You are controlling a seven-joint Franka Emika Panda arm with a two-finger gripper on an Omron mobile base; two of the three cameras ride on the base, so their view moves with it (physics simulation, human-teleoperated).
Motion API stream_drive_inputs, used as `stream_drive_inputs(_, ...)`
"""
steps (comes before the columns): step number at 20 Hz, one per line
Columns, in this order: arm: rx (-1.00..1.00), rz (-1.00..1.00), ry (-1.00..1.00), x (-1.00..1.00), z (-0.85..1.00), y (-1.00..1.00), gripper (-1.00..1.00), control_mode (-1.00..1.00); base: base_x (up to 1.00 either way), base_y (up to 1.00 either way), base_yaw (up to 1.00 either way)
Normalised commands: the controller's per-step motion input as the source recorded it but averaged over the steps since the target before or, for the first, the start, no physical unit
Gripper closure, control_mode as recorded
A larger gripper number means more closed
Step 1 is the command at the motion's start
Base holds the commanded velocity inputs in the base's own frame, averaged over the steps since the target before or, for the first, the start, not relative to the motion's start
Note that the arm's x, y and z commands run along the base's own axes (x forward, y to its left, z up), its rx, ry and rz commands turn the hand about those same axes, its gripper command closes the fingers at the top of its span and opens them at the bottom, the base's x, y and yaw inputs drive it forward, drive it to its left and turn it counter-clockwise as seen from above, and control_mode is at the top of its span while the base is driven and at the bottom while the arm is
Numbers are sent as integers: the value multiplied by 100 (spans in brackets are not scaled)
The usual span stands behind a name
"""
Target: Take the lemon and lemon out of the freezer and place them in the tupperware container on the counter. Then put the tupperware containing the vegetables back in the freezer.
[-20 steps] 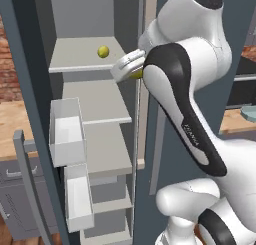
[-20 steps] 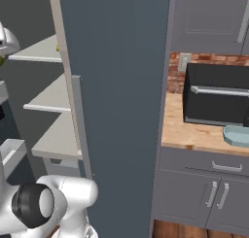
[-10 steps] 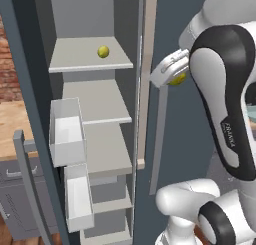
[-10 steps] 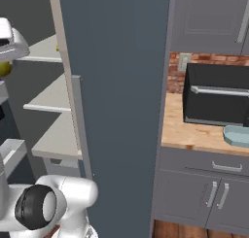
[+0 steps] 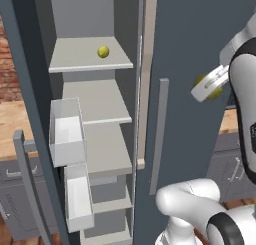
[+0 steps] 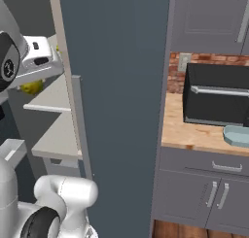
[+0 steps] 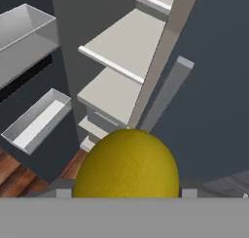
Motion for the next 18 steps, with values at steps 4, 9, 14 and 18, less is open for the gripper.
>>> stream_drive_inputs(4,-1,-2,-2,-11,-43,-75,100,-100,0,0,0)
stream_drive_inputs(9,-1,-4,-7,0,-36,-27,100,-100,0,0,0)
stream_drive_inputs(14,0,-7,-1,-1,-6,-9,100,-100,0,0,0)
stream_drive_inputs(18,0,-17,0,0,0,0,100,-100,0,0,0)
